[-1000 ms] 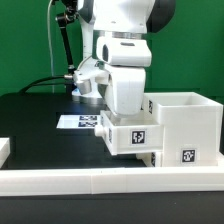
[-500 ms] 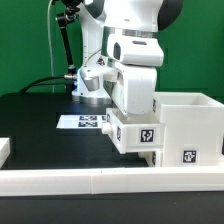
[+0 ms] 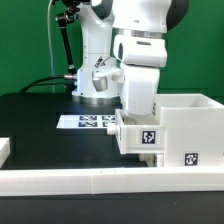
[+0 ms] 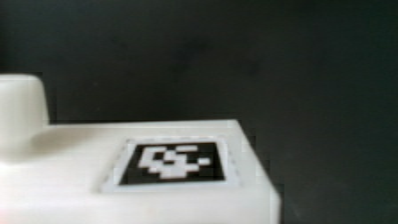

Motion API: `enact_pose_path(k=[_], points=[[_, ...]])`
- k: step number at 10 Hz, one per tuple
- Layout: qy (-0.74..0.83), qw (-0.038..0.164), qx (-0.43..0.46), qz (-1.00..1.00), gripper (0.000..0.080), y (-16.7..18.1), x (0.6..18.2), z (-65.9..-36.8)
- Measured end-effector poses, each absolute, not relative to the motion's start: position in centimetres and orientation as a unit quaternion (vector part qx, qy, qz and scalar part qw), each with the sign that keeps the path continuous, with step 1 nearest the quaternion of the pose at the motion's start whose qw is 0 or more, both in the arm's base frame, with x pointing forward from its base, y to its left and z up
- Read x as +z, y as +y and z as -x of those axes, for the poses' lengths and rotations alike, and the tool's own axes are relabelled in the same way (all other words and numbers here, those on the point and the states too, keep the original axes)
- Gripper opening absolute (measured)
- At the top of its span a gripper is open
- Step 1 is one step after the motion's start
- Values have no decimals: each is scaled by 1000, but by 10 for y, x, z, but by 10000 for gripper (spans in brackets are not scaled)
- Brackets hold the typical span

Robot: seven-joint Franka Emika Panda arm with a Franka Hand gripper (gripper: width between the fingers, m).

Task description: Assemble drawer

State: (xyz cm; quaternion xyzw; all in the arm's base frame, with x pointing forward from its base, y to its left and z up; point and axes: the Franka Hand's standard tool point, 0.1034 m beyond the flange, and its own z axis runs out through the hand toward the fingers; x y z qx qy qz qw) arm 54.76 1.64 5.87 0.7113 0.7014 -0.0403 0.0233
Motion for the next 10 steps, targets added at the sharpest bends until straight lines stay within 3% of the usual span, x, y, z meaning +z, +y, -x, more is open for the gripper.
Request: enact_pose_path(k=[5,7,8,9,10], points=[[706,22,-41,-706,48,16,58,-547],[704,29,-36,-709,414,17,68,-551],[705,34,-33,-708,414,18,78,-554],[705,34,-39,-708,549,16,84,-555],[703,37,-43,-709,629,13,96,-558]])
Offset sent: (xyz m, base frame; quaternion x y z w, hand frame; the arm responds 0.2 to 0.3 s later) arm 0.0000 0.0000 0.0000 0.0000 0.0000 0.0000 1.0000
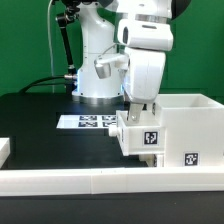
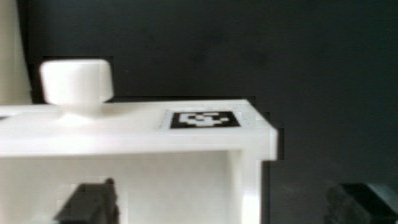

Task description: Assemble drawer

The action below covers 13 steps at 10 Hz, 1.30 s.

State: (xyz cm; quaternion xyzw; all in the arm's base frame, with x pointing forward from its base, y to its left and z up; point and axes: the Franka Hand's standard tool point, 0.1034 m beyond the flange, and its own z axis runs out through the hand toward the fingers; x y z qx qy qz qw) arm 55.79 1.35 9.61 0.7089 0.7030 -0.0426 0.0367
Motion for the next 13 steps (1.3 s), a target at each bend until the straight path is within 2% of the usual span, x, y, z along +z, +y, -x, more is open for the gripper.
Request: enact_pose_path(k=[3,5,8,11,13], points=[[724,39,-55,-686,649,-17,118,-575],[736,32,-62,-674,649,-40,110,-581],[734,31,-63,-675,649,-42,108,-579],[742,-51,-17,-668,649,-47,70,-580],[742,-76,5,-666,649,-42,66,-590]])
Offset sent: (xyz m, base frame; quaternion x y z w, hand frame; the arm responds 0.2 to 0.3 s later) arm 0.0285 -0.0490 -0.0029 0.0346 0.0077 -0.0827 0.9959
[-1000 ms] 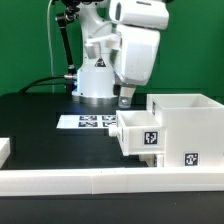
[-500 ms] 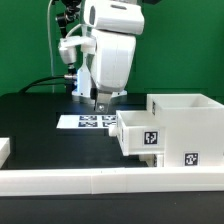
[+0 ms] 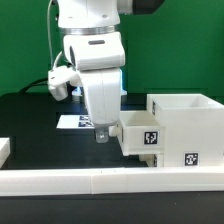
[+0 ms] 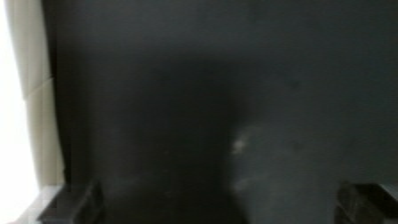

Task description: Assemble drawer

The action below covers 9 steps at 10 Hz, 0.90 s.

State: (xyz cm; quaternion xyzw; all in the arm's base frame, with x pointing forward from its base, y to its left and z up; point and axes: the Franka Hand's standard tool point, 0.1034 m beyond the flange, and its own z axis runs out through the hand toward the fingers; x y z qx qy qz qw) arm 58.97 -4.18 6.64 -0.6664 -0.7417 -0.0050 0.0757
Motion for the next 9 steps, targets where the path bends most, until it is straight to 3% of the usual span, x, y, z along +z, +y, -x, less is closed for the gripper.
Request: enact_pose_path(k=[2,9], points=[[-737,99,-23,668,649,-35,58,-588],[-705,103,-26,701,649,29,64,-594]])
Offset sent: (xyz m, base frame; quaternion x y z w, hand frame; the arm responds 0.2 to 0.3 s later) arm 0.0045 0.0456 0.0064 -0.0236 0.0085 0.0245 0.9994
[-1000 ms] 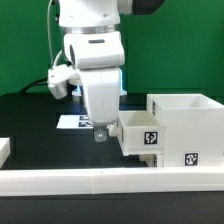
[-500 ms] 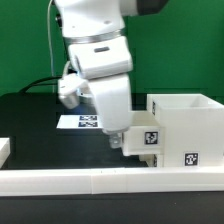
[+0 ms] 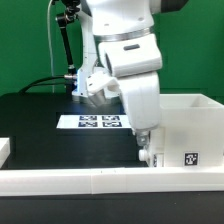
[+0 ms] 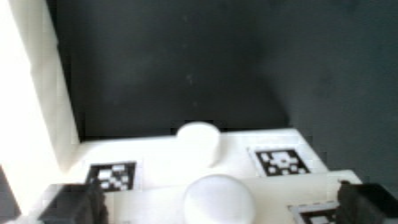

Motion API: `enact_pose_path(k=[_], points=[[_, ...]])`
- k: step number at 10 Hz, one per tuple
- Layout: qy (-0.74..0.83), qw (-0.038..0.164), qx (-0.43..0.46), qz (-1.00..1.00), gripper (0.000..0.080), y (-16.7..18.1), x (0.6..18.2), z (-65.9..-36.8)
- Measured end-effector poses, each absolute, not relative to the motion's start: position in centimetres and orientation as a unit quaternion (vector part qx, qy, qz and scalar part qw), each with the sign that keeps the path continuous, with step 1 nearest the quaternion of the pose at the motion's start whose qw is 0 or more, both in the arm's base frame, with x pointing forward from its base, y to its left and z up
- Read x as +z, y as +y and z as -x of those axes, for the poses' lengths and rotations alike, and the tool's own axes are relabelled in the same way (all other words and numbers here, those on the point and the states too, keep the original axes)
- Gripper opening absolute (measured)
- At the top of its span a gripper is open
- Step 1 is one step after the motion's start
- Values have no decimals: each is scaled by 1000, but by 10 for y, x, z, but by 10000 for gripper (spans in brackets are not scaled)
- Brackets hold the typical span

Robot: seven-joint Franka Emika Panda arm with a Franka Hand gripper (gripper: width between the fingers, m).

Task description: Assemble drawer

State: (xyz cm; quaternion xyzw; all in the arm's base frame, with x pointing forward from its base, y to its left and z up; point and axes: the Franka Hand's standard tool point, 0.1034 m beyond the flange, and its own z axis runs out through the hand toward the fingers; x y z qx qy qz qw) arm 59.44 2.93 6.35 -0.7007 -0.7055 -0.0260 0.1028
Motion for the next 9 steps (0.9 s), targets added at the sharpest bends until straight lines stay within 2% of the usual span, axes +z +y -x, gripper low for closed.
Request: enact_pose_path(k=[3,6,7,8,9], points=[[-702,106,-26,703,649,36,63,-594],[-704,108,-17,702,649,2,69,-588],[-694,95,-22,713,649,-9,80,-588],[-684,69,-34,725,649,-14,92,-583],[-685,74,-29,724,649,-12,89,-576]])
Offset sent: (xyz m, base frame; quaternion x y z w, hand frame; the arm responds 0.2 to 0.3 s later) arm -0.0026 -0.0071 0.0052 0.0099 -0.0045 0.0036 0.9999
